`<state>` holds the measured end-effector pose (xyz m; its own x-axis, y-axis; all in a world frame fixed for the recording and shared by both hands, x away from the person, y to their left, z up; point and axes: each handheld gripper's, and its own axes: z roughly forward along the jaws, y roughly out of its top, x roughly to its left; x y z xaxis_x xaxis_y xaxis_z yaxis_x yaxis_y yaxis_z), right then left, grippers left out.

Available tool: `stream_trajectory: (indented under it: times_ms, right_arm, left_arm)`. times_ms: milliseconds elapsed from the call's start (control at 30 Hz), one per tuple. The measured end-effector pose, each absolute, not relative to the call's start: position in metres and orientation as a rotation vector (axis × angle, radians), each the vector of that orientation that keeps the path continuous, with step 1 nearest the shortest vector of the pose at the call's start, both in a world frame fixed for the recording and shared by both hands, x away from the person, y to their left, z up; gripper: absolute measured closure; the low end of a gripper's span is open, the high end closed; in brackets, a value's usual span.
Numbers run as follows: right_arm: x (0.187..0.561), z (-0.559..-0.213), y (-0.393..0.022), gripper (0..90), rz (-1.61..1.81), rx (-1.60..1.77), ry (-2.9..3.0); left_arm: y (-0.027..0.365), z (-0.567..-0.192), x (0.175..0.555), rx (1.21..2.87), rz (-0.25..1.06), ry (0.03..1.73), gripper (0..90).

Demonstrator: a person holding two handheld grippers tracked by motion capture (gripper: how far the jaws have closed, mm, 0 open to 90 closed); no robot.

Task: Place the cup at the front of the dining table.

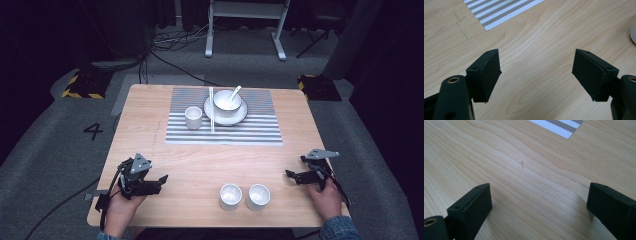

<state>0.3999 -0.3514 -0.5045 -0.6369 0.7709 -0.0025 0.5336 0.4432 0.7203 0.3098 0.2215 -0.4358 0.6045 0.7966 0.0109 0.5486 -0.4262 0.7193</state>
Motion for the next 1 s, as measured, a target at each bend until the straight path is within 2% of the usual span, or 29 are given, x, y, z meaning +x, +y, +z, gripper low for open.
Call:
stream_trajectory:
  times_ms: [1000]
  right_arm:
    - [0.400,-0.505,-0.351,6.2,1.006,1.114,2.368]
  left_arm:
    - [0.228,-0.482,0.289,2.258,0.329,1.061,22.1]
